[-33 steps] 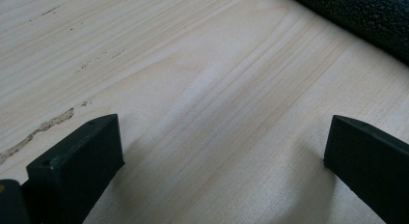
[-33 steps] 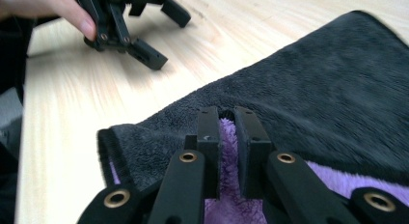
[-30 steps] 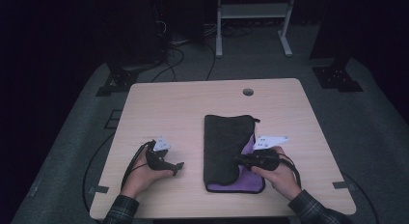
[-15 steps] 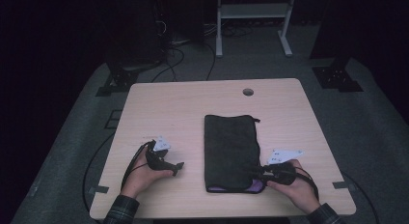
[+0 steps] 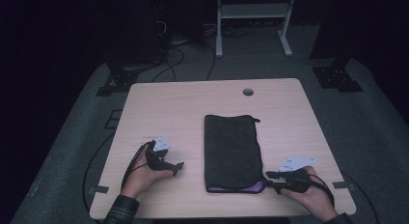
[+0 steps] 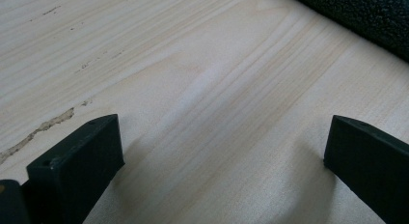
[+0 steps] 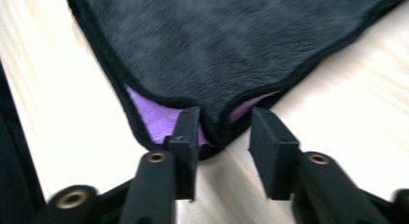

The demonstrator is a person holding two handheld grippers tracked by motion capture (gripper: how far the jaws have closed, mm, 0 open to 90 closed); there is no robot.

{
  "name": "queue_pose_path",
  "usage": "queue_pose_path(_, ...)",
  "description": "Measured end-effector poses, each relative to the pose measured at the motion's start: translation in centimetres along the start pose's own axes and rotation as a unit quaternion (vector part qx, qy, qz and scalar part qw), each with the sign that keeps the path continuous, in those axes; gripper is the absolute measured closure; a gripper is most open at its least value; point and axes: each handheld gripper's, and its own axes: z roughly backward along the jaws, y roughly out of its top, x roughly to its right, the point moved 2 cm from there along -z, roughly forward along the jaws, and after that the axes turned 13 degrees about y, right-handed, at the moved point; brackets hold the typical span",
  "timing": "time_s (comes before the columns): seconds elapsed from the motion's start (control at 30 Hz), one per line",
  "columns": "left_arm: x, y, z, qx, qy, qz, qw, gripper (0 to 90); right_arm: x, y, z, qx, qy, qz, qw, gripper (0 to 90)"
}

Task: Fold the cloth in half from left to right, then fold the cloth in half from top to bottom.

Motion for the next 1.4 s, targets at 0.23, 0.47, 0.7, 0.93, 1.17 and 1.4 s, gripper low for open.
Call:
queue_pose_path(0.23, 0.0, 0.0, 0.0, 0.000, 0.000, 0.001, 1.0000, 0.0, 1.9, 0.6, 0.7, 0.033, -0.031, -0.002, 0.9990, 48.2)
queue_pose_path(0.47, -0.3, 0.2, 0.4, 0.013, -0.013, -0.010, 0.9998, 17.4, 4.1, 2.4, 0.1, 0.047, -0.057, 0.012, 0.9972, 44.4)
queue_pose_path(0.7, -0.3, 0.9, 0.4, 0.003, -0.015, -0.013, 0.9998, 39.2, 6.7, 4.6, -0.9, 0.052, -0.052, 0.002, 0.9973, 43.6)
queue_pose_path(0.93, -0.2, 3.6, -0.7, -0.001, -0.027, -0.010, 0.9996, 39.5, 8.5, 6.2, -1.9, 0.047, -0.047, -0.008, 0.9977, 40.8)
queue_pose_path(1.17, -0.4, 6.9, -2.7, -0.013, -0.058, -0.009, 0.9982, 40.9, 10.4, 8.0, -3.0, 0.042, -0.053, -0.007, 0.9977, 41.0)
queue_pose_path(1.4, -0.5, 10.7, -5.0, 0.011, -0.074, -0.007, 0.9972, 43.8, 12.3, 10.0, -3.9, 0.040, -0.060, -0.006, 0.9974, 41.0)
